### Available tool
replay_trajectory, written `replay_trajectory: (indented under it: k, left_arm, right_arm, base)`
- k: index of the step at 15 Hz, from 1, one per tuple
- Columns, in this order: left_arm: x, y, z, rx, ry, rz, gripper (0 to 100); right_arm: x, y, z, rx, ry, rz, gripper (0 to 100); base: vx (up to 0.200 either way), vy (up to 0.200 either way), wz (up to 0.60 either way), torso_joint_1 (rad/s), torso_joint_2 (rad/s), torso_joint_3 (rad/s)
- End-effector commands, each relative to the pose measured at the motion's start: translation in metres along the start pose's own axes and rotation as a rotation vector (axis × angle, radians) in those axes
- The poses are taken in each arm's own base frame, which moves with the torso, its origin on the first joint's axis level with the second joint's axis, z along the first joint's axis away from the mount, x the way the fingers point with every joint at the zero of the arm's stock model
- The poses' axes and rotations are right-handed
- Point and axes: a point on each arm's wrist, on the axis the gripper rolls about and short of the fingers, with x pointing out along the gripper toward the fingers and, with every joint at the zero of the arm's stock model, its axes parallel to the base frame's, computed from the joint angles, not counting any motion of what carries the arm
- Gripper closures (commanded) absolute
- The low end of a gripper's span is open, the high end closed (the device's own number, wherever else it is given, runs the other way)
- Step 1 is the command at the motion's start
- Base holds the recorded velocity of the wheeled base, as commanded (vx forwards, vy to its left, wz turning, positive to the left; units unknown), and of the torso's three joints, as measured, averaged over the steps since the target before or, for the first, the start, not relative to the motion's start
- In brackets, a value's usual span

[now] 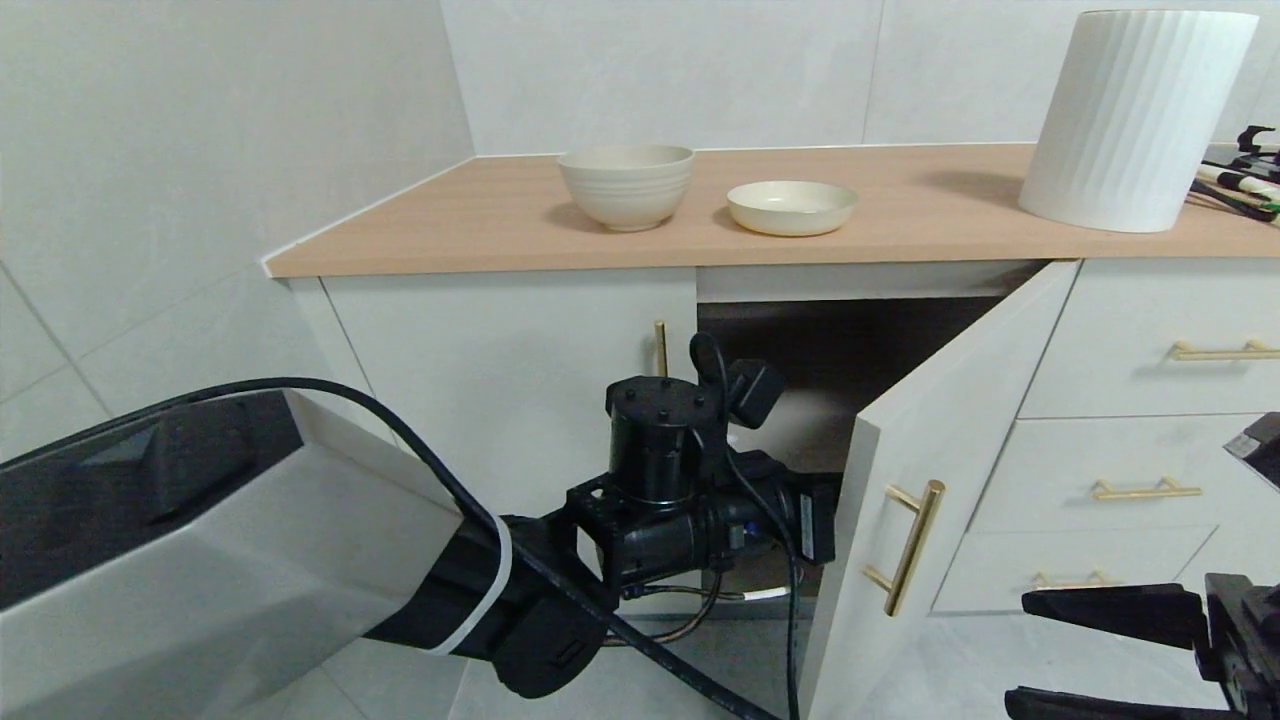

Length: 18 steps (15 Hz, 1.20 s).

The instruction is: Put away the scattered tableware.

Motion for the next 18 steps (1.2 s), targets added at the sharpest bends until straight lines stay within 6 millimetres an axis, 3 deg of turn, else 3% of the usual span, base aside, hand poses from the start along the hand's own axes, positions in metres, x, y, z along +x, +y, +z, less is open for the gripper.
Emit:
replay_trajectory:
  k: [1, 4, 8, 12, 14, 15, 16, 18]
  left_arm:
    - [0.002, -0.003, 0.003, 0.005, -0.009, -0.011, 100]
    - [0.013, -0.001, 0.009, 0.0, -0.012, 0.025, 100]
    - [0.025, -0.022, 0.003, 0.01, -0.018, 0.037, 100]
    - [0.037, -0.058, -0.011, 0.023, 0.01, 0.023, 100]
    - [0.027, -0.101, -0.012, 0.041, 0.012, -0.102, 100]
    - [0.02, -0.109, -0.014, 0.043, 0.04, -0.156, 100]
    - [0.016, -0.108, -0.015, 0.044, 0.06, -0.179, 100]
    - [0.013, -0.077, -0.007, 0.028, 0.043, -0.098, 100]
  right_arm:
    - [0.001, 0.001, -0.001, -0.002, 0.006, 0.006, 0]
    - [0.001, 0.001, -0.001, -0.004, 0.005, 0.011, 0]
    - [-0.005, 0.007, -0.001, -0.022, -0.015, 0.038, 0]
    - [-0.013, 0.013, -0.001, -0.041, -0.032, 0.079, 0]
    - [-0.025, 0.02, -0.003, -0.065, -0.059, 0.145, 0]
    - [-0.029, 0.022, -0.004, -0.071, -0.064, 0.181, 0]
    - [-0.03, 0.022, -0.005, -0.074, -0.064, 0.197, 0]
    - [-0.03, 0.022, -0.004, -0.075, -0.066, 0.198, 0]
  base:
    - [0.0, 0.0, 0.0, 0.0, 0.0, 0.0]
    - [0.0, 0.0, 0.0, 0.0, 0.0, 0.0]
    - [0.0, 0.0, 0.0, 0.0, 0.0, 0.0]
    - [0.0, 0.0, 0.0, 0.0, 0.0, 0.0]
    - [0.0, 0.0, 0.0, 0.0, 0.0, 0.0]
    - [0.0, 0.0, 0.0, 0.0, 0.0, 0.0]
    - [0.0, 0.0, 0.0, 0.0, 0.0, 0.0]
    - [0.0, 0.0, 0.0, 0.0, 0.0, 0.0]
